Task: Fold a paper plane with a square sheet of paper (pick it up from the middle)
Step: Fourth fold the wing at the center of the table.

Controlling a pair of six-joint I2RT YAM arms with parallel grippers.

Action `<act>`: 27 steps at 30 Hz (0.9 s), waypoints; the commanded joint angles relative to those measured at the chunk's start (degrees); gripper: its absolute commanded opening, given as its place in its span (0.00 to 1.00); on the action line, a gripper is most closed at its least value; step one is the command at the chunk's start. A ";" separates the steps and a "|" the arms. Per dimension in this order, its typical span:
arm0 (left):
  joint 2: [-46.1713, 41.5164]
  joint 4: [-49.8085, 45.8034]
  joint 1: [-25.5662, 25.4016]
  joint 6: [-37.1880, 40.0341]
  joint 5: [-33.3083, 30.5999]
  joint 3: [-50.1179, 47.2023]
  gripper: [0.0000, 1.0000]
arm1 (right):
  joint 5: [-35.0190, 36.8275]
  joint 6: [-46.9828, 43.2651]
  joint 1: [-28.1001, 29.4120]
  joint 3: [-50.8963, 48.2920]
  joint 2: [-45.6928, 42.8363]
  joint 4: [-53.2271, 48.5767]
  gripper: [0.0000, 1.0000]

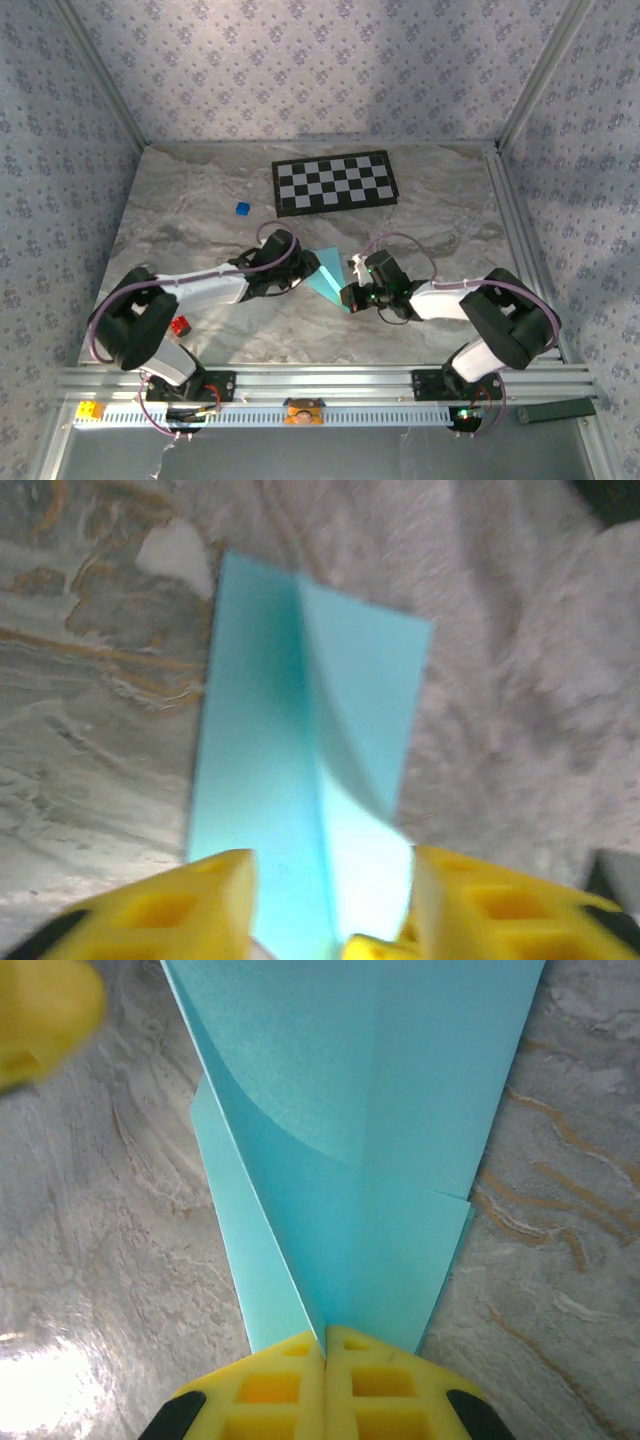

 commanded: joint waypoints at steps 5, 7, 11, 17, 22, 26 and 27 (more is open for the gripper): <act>1.44 -3.11 3.69 3.07 4.20 3.58 0.63 | 4.05 -10.78 1.65 1.28 -2.25 -3.85 0.04; 2.99 -4.42 4.26 3.43 5.35 5.25 0.66 | 4.58 -12.25 2.10 1.57 -2.30 -4.39 0.04; 5.50 -4.58 5.13 3.43 7.22 7.27 0.67 | 6.11 -14.37 3.19 1.85 -2.38 -5.11 0.04; 9.34 -11.04 5.39 3.44 8.88 11.32 0.62 | 8.94 -15.61 4.35 2.26 -2.47 -5.51 0.04; 10.22 -13.32 5.50 3.17 8.75 12.09 0.55 | 10.33 -16.40 5.40 2.40 -2.64 -5.62 0.05; 10.90 -14.09 5.56 3.08 8.85 12.55 0.43 | 11.78 -16.49 6.04 2.50 -2.90 -5.37 0.06; 11.01 -14.33 5.57 3.08 8.89 12.66 0.39 | 11.93 -16.57 6.10 2.46 -2.94 -5.37 0.06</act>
